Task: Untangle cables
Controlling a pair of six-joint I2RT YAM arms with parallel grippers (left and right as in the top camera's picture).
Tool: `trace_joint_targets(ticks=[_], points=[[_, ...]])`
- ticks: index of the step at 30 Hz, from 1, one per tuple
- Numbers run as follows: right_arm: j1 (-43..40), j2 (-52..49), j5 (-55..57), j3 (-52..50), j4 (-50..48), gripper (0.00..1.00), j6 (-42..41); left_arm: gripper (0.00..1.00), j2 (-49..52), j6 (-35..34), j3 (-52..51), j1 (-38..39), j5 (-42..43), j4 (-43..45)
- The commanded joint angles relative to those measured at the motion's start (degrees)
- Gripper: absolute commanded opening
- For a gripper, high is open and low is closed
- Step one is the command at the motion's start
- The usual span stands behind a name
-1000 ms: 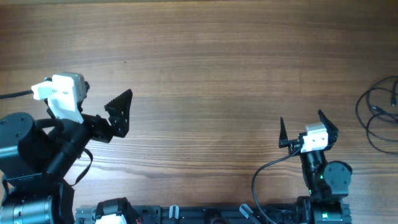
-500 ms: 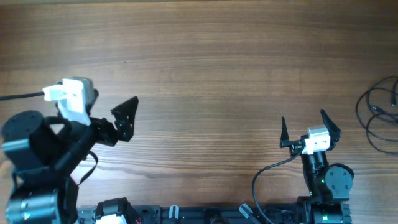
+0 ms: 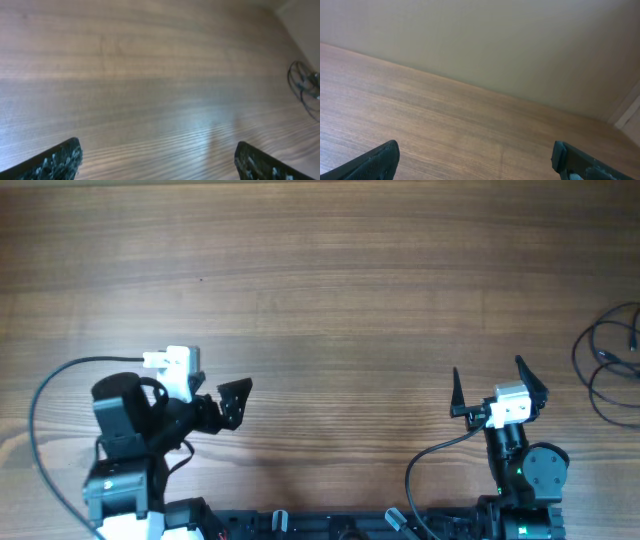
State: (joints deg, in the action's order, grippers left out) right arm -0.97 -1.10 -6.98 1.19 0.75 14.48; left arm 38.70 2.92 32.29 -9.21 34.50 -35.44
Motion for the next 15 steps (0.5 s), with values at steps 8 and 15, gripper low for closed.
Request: trace_joint_targets(ticks=[8, 15], points=[[-0.2, 0.8, 1.0, -0.5, -0.2, 1.00, 0.5, 1.00, -0.3, 3.2, -23.9, 0.2, 14.2, 47.5], [-0.2, 0.8, 1.0, -0.5, -0.2, 1.00, 0.5, 1.00, -13.3, -2.5, -24.8, 9.6, -15.2, 50.8]])
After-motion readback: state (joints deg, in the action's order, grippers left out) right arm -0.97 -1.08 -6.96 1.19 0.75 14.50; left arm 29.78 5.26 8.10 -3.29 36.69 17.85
